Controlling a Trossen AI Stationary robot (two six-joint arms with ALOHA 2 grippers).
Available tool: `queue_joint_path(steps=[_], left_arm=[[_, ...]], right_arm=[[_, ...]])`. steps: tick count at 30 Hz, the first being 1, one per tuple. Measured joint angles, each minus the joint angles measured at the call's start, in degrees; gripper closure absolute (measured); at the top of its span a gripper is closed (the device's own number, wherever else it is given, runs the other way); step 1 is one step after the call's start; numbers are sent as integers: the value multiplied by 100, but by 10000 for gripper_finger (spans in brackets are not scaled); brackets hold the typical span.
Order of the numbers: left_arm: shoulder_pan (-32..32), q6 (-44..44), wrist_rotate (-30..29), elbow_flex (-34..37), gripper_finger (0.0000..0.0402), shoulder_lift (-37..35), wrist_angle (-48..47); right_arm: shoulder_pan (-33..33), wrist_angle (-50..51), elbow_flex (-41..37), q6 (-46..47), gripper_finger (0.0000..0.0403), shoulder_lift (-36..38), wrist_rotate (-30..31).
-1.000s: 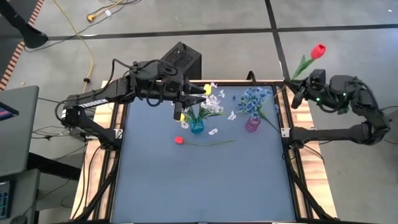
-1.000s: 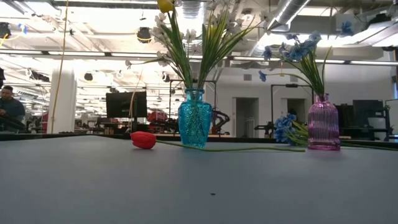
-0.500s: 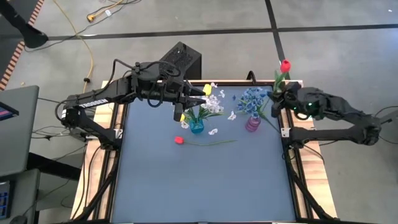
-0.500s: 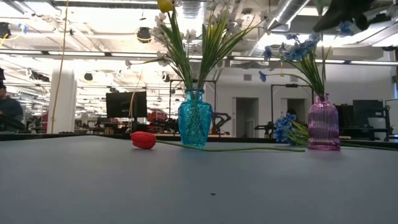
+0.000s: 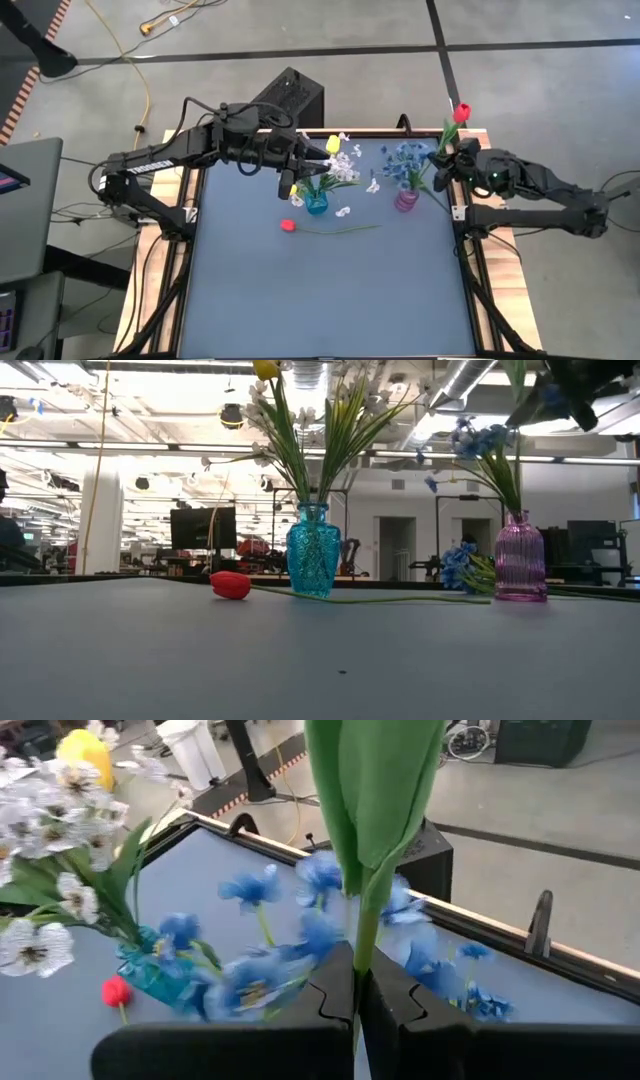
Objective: Sort flowers into vase by color
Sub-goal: Put the top red flower into the violet vase
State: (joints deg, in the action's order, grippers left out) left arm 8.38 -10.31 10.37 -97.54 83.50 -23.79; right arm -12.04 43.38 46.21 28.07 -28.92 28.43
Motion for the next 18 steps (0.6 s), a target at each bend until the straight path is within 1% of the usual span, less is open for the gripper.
queue_joint_path(steps=[6, 12, 18], left_arm=[[2, -2, -15, 0, 264, 0, 7], [0, -9, -15, 0, 264, 0, 18], [1, -50, -18, 0, 264, 0, 34]], right_arm=[[2, 9, -279, 43, 374, 230, 14], [5, 0, -288, -222, 374, 247, -19], [5, -52, -288, -262, 372, 242, -12]])
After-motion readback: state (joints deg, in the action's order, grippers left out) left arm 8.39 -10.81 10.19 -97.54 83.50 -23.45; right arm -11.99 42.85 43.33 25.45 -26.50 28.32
